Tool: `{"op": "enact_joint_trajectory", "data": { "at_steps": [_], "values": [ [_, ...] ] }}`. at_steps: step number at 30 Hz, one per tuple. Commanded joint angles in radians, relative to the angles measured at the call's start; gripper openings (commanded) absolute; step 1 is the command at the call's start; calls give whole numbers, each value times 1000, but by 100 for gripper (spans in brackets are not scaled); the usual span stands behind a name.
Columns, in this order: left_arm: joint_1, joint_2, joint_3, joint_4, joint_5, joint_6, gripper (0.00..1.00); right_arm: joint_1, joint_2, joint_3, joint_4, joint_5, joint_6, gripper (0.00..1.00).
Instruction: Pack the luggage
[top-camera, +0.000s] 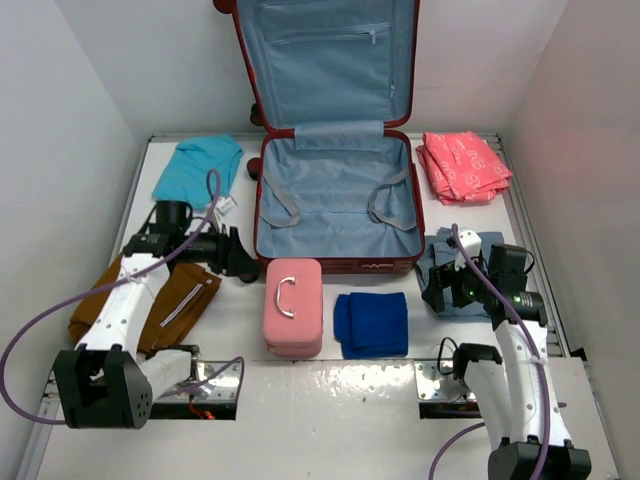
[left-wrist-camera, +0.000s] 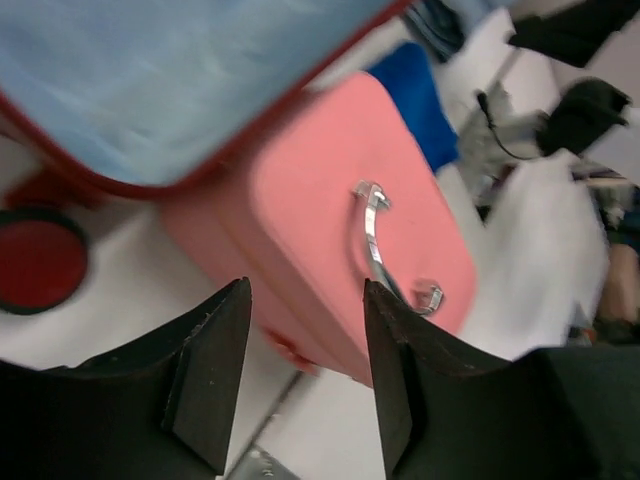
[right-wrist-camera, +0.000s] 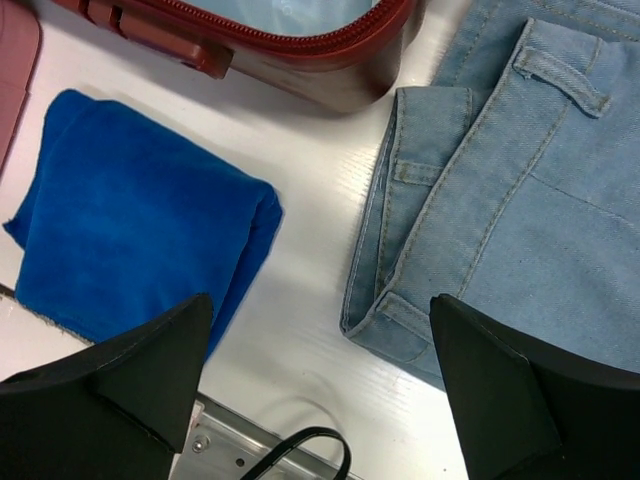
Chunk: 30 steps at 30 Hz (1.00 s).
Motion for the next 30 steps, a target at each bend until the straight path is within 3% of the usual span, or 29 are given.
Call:
{"op": "enact_joint_trajectory", "data": {
  "at_steps": [1,3,7,11,30],
  "values": [
    [-67,-86,-46,3,125,-118,53,3,-7,31,-25,-29,-42,89],
    [-95,-146,-95,60,125,-232,50,3,-9,24,-31,-39,-48,89],
    [-172,-217,-141,97,111,-303,49,3,-10,12,-42,-52,-63,89],
    [-181,-249,-178,111,52,-344,49,4,2,12,-46,-60,-69,89],
    [-213,-119,-315,380,34,-554,48,3,-18,5,-57,-66,-94,89]
  ]
}}
